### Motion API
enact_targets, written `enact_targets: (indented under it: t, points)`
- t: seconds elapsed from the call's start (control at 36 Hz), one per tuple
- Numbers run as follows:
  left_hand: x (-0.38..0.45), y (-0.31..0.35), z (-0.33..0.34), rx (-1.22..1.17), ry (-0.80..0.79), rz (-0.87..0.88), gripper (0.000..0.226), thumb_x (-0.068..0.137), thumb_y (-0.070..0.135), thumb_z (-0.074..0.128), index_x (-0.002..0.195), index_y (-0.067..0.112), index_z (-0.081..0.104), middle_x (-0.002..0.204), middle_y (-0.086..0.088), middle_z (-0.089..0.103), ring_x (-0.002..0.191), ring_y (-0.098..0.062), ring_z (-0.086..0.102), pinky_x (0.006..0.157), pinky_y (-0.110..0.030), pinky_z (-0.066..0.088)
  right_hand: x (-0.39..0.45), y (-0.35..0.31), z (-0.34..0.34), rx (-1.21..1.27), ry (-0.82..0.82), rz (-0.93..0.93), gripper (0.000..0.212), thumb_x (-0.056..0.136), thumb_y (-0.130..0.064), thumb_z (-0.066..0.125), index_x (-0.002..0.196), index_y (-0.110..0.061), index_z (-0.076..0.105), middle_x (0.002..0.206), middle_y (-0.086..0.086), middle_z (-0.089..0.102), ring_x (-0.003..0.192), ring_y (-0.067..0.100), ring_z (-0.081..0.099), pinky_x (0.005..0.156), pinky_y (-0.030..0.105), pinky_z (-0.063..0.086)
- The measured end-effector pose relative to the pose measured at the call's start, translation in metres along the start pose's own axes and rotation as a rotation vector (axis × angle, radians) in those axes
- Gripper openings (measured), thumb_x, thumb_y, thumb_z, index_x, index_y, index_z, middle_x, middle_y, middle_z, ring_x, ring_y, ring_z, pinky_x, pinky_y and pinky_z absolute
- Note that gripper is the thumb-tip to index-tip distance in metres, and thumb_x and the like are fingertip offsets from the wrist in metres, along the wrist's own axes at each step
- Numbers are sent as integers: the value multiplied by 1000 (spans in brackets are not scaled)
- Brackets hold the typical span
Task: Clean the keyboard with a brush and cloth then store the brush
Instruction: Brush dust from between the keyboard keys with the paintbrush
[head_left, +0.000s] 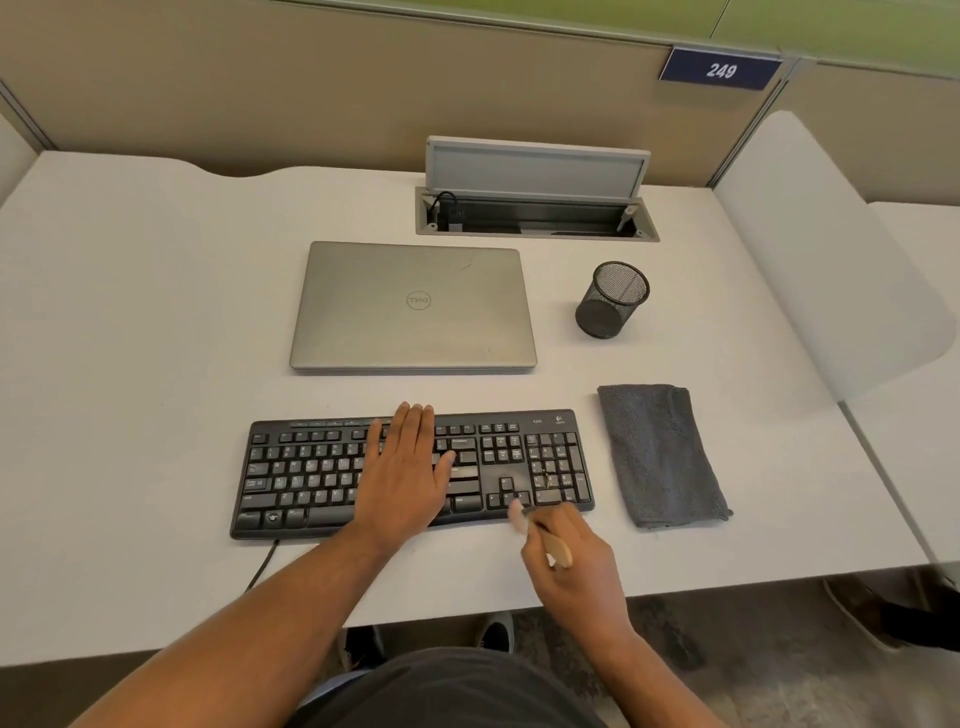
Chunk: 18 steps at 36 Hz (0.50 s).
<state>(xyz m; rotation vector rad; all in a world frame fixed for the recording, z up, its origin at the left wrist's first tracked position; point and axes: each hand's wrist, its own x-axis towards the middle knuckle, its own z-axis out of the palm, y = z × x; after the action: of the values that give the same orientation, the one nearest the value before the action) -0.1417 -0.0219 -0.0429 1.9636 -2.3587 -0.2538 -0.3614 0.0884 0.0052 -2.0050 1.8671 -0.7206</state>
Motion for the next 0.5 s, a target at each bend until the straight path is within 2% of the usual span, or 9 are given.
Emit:
enact_targets:
  t: [0.08, 0.14, 0.25, 0.31, 0.42, 0.5]
  points:
    - [0, -1, 1, 11, -1, -5, 75, 103, 56, 10, 162, 12, 20, 167, -8, 26, 157, -23, 15, 126, -53, 12, 1, 7, -6, 12, 135, 47, 5, 94, -14, 67, 92, -18, 67, 85, -10, 63, 63, 7, 58, 51, 18, 50]
    - [0, -1, 1, 12, -6, -4, 75, 103, 56, 9, 162, 12, 19, 167, -8, 25, 157, -23, 15, 126, -53, 12, 2, 10, -10, 22, 165, 75, 8, 92, -9, 72, 92, -16, 68, 87, -9, 66, 65, 8, 60, 51, 23, 53]
    - [0, 0, -1, 10, -17, -2, 75, 102, 57, 9, 162, 13, 18, 168, -8, 24, 157, -23, 13, 126, -53, 11, 6, 10, -12, -12, 51, -5, 11, 91, -8, 75, 98, -16, 70, 90, -9, 67, 69, 6, 62, 56, 15, 53]
    - [0, 0, -1, 4, -11, -5, 75, 102, 57, 10, 162, 12, 20, 167, -8, 26, 157, -24, 16, 126, -54, 14, 8, 12, -13, -15, 19, 3, 11, 92, -10, 75, 96, -18, 69, 89, -10, 67, 68, 6, 61, 56, 17, 53]
    - [1, 0, -3, 10, -28, -6, 78, 101, 58, 5, 162, 12, 18, 168, -8, 25, 157, -23, 13, 126, -53, 12, 18, 9, -25, 77, 86, 233, 15, 95, -17, 70, 83, -23, 64, 81, -14, 65, 68, 5, 62, 54, 15, 45]
    - [1, 2, -6, -4, -40, -9, 74, 103, 56, 9, 163, 13, 15, 169, -8, 20, 158, -23, 8, 127, -53, 7, 33, 7, -37, 149, 86, 344, 14, 97, -20, 65, 83, -24, 64, 80, -13, 66, 72, 3, 63, 56, 12, 40]
